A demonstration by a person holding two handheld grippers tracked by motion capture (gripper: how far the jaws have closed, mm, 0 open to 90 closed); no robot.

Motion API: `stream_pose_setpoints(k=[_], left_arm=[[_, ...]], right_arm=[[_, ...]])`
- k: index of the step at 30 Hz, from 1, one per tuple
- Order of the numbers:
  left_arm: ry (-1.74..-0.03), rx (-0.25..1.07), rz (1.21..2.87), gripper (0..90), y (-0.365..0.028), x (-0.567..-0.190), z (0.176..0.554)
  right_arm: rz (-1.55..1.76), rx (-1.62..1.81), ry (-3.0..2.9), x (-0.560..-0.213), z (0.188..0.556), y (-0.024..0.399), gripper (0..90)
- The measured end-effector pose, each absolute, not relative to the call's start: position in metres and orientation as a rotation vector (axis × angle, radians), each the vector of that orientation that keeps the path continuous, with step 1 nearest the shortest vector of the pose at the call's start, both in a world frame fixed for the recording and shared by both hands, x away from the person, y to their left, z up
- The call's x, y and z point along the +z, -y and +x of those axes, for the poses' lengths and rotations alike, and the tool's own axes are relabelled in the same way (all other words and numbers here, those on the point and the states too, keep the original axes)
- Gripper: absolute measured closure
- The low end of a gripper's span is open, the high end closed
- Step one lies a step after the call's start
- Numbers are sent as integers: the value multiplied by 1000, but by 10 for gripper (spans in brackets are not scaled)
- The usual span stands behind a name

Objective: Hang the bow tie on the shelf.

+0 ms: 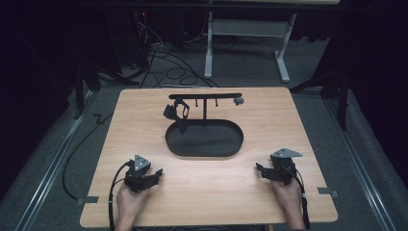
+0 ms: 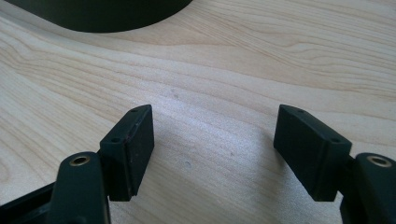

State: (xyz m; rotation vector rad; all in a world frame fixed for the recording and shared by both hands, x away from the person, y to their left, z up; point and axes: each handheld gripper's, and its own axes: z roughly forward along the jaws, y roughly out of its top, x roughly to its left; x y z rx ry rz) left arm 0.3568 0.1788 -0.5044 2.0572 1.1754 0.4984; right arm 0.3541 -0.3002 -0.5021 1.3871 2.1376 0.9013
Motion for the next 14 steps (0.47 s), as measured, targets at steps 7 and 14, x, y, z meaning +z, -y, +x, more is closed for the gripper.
stream_pose_setpoints(k=[7, 14], left_arm=[[-1173, 510, 2032, 372, -179, -508, 355], [-1177, 506, 2033, 351, -178, -507, 354]], right_arm=[[1387, 900, -2139, -502, 354, 300, 302], [1392, 904, -2137, -502, 354, 300, 300]])
